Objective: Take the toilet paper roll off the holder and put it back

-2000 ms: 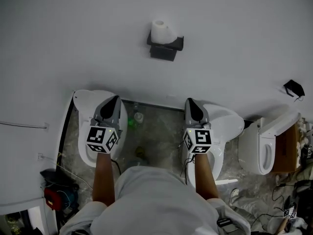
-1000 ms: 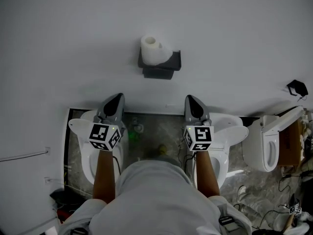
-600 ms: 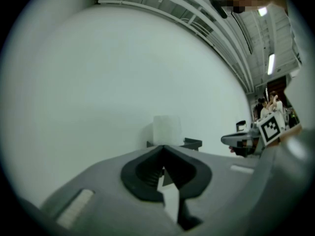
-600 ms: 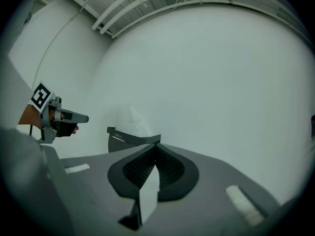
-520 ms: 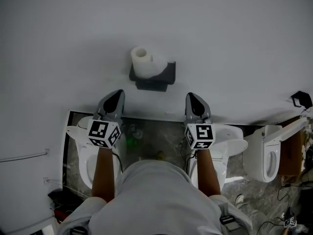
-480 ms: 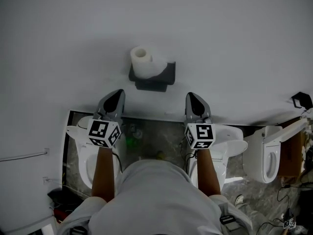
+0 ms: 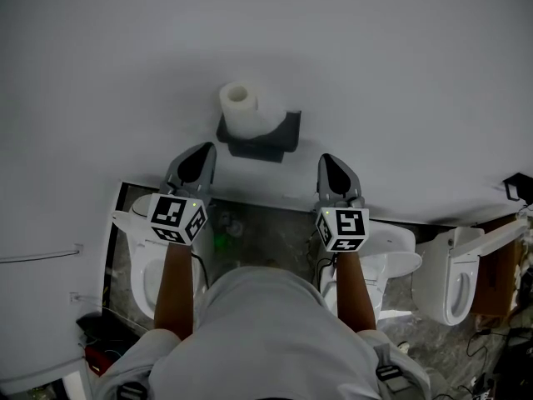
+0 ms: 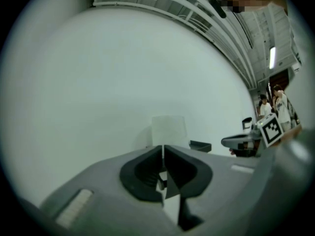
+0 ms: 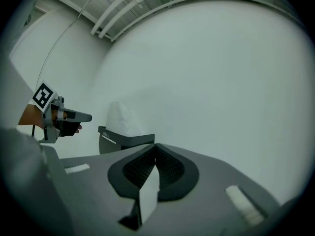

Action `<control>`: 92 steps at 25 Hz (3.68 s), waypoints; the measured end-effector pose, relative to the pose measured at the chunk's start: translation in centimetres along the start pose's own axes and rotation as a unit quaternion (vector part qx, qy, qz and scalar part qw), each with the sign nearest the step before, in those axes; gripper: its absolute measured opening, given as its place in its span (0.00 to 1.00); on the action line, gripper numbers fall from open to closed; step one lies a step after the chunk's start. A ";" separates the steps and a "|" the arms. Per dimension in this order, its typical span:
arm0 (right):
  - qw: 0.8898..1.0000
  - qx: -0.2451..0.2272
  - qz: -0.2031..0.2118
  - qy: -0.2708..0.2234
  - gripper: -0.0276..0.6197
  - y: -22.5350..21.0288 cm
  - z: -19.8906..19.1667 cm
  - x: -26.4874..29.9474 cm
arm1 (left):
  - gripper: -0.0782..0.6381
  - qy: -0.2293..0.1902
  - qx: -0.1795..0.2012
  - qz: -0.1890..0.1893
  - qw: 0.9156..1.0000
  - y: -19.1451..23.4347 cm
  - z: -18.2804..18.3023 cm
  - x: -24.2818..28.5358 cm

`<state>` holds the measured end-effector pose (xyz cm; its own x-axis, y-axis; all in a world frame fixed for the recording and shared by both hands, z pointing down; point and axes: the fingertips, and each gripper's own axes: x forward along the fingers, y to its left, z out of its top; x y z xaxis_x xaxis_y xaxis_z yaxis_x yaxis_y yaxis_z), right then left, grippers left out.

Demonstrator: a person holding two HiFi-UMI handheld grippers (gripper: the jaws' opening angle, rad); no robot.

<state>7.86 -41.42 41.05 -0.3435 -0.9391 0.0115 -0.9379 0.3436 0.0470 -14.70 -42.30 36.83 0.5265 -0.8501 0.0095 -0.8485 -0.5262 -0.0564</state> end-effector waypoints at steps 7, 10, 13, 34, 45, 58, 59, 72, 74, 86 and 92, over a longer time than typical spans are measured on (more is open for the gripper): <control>1.000 0.002 0.003 0.002 0.04 -0.8 -0.4 0.2 | 0.22 0.004 0.002 -0.003 1.000 -0.3 0.2 1.3; 1.000 0.004 0.006 0.004 0.04 -1.0 -0.7 0.3 | 0.29 0.003 0.000 -0.009 1.000 -0.5 0.4 2.1; 1.000 0.004 0.008 0.003 0.04 -1.2 -0.8 0.5 | 0.37 -0.001 -0.005 -0.016 1.000 -0.7 0.9 3.0; 1.000 0.011 0.009 0.010 0.04 -4.4 -2.2 2.0 | 0.58 0.002 0.006 -0.041 0.999 -0.6 1.9 9.8; 1.000 0.015 0.015 0.018 0.04 -4.7 -2.9 2.4 | 0.59 0.003 0.003 -0.045 0.999 -0.6 1.8 11.4; 0.999 0.016 0.022 0.022 0.04 -4.5 -3.1 2.3 | 0.55 0.000 -0.003 -0.035 0.999 -0.6 1.9 11.5; 0.999 0.015 0.022 0.023 0.04 -4.4 -3.1 2.3 | 0.55 -0.002 -0.005 -0.035 0.999 -0.6 2.0 11.4; 1.000 0.013 0.017 0.015 0.04 -2.9 -2.4 1.0 | 0.55 -0.025 0.006 -0.042 0.999 -0.8 4.5 9.6; 1.000 0.011 0.018 0.014 0.04 -2.6 -2.3 0.8 | 0.55 -0.029 0.010 -0.042 0.999 -0.8 5.2 9.4; 1.000 0.008 0.025 0.011 0.04 -1.5 -2.0 0.4 | 0.55 -0.068 0.049 -0.055 0.995 -1.2 10.8 8.9; 1.000 0.010 0.027 0.012 0.04 -1.2 -2.0 0.4 | 0.55 -0.094 0.062 -0.052 0.992 -0.7 14.0 8.5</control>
<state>8.89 -42.25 42.97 -0.3923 -0.9191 0.0370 -0.9190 0.3933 0.0265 -8.88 -48.85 22.93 0.6212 -0.7661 -0.1648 -0.7823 -0.5939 -0.1879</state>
